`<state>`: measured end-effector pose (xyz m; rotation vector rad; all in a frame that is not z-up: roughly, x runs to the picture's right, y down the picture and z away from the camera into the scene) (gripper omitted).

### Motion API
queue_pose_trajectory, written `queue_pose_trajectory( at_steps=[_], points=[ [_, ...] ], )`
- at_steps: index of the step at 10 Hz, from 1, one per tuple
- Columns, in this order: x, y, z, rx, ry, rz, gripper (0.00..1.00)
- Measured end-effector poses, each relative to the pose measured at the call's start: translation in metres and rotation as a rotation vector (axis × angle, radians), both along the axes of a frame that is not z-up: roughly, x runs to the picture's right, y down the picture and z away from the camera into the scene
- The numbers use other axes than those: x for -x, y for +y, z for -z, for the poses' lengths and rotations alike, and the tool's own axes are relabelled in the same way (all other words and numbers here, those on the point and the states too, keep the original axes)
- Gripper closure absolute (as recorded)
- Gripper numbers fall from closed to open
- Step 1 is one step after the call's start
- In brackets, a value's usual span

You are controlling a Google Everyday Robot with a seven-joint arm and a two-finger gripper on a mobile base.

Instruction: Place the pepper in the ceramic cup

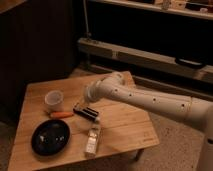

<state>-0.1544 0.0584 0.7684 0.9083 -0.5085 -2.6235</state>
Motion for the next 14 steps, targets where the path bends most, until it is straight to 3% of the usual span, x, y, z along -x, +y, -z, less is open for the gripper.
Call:
queue_pose_trajectory(
  at_steps=[2, 3, 5, 7, 9, 14],
  points=[
    [0.03, 0.025, -0.003, 0.013, -0.039, 0.039, 0.7],
    [0.04, 0.035, -0.009, 0.024, -0.052, 0.052, 0.73],
    [0.046, 0.037, -0.016, 0.015, -0.059, 0.073, 0.59],
    [0.047, 0.036, -0.021, 0.004, -0.055, 0.086, 0.36],
    [0.051, 0.037, -0.026, -0.004, -0.056, 0.102, 0.24],
    [0.064, 0.036, -0.039, -0.012, -0.049, 0.13, 0.24]
  ],
)
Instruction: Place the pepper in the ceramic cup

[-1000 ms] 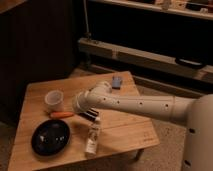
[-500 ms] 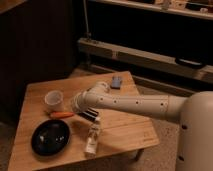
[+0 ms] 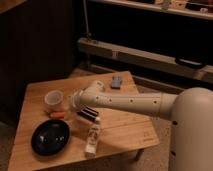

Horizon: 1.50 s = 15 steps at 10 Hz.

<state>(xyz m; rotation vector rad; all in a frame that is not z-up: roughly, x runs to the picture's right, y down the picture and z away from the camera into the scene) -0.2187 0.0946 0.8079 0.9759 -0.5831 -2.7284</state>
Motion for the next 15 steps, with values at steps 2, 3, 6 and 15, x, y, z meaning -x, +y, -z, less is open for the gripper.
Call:
queue_pose_trajectory(
  at_steps=[2, 3, 6, 15],
  points=[
    [0.001, 0.002, -0.006, 0.008, 0.004, -0.002, 0.24],
    [0.001, 0.003, -0.008, 0.01, 0.005, -0.005, 0.24],
    [0.0, 0.006, -0.014, 0.015, 0.007, -0.011, 0.24],
    [-0.004, 0.002, -0.037, -0.003, 0.052, -0.027, 0.46]
  ],
)
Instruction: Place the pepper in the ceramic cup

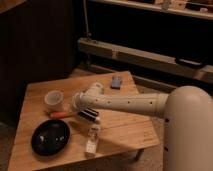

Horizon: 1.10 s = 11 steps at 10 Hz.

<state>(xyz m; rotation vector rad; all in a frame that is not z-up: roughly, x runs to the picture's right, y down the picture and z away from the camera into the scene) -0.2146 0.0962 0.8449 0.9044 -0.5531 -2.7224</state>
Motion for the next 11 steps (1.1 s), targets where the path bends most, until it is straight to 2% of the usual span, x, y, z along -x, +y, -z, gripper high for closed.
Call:
queue_pose_trajectory(
  at_steps=[5, 11],
  points=[
    [0.018, 0.009, -0.007, 0.018, -0.017, 0.046, 0.46],
    [0.025, 0.037, -0.011, 0.069, -0.025, 0.087, 0.46]
  ],
)
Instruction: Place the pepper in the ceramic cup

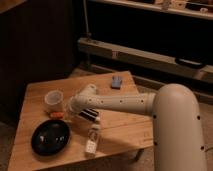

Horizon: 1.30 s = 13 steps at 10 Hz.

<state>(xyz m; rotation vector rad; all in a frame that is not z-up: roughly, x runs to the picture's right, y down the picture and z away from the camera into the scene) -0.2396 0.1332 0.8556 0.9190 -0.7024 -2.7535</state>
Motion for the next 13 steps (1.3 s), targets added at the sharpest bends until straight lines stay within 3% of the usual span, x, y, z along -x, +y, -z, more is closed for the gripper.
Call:
queue_pose_trajectory(
  at_steps=[13],
  points=[
    [0.003, 0.007, -0.019, 0.082, -0.02, -0.013, 0.46]
  ],
)
